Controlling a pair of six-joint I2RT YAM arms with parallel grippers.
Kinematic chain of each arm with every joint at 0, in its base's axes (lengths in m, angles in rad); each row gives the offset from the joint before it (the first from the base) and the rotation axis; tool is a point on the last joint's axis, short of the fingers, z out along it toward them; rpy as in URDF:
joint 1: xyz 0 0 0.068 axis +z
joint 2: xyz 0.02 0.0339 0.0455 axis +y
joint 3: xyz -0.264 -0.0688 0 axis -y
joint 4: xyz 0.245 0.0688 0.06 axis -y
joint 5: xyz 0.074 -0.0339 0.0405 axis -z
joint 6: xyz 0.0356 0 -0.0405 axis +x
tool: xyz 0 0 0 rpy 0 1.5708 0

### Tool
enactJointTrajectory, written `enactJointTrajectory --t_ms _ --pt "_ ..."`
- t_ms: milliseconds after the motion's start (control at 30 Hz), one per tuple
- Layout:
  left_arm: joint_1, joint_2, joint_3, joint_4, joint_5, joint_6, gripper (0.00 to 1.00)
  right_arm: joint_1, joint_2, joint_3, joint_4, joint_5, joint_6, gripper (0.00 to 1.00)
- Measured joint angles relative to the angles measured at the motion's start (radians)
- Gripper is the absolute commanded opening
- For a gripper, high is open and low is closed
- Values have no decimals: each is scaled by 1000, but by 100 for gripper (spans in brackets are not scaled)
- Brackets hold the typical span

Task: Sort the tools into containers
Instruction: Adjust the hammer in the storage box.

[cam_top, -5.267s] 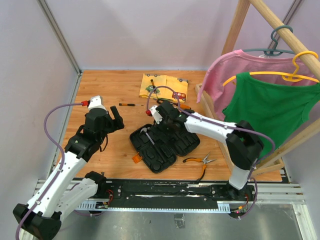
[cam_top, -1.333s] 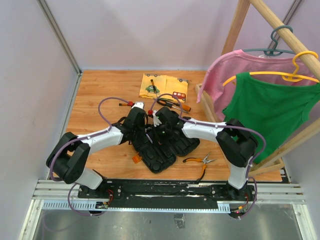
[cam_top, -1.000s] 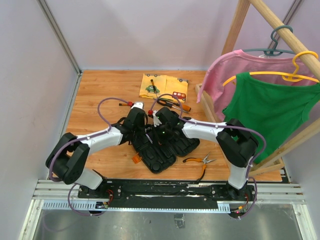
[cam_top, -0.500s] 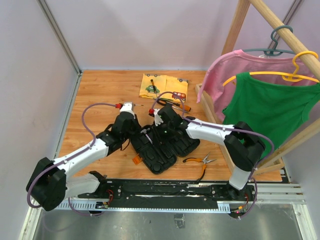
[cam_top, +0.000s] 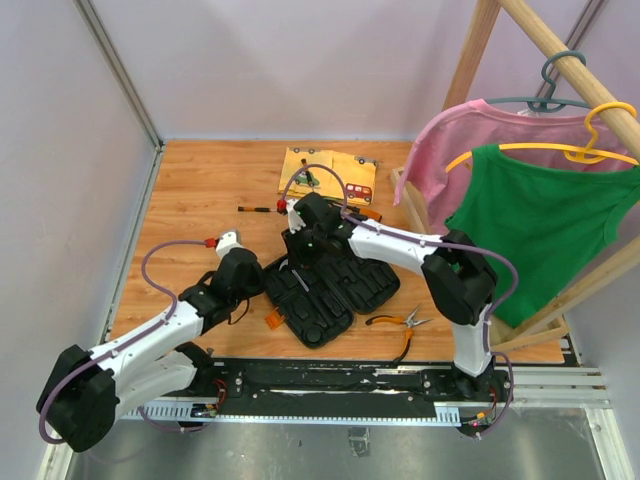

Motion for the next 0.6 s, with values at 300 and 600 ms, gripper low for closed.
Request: enactJointTrajectory --t_ms 300,600 --pt "0 -11 -20 -10 4 -33 18 0 107 74 -39 10 -13 21" --pt "0 6 -28 4 13 -32 16 0 150 135 -60 9 -21 18"
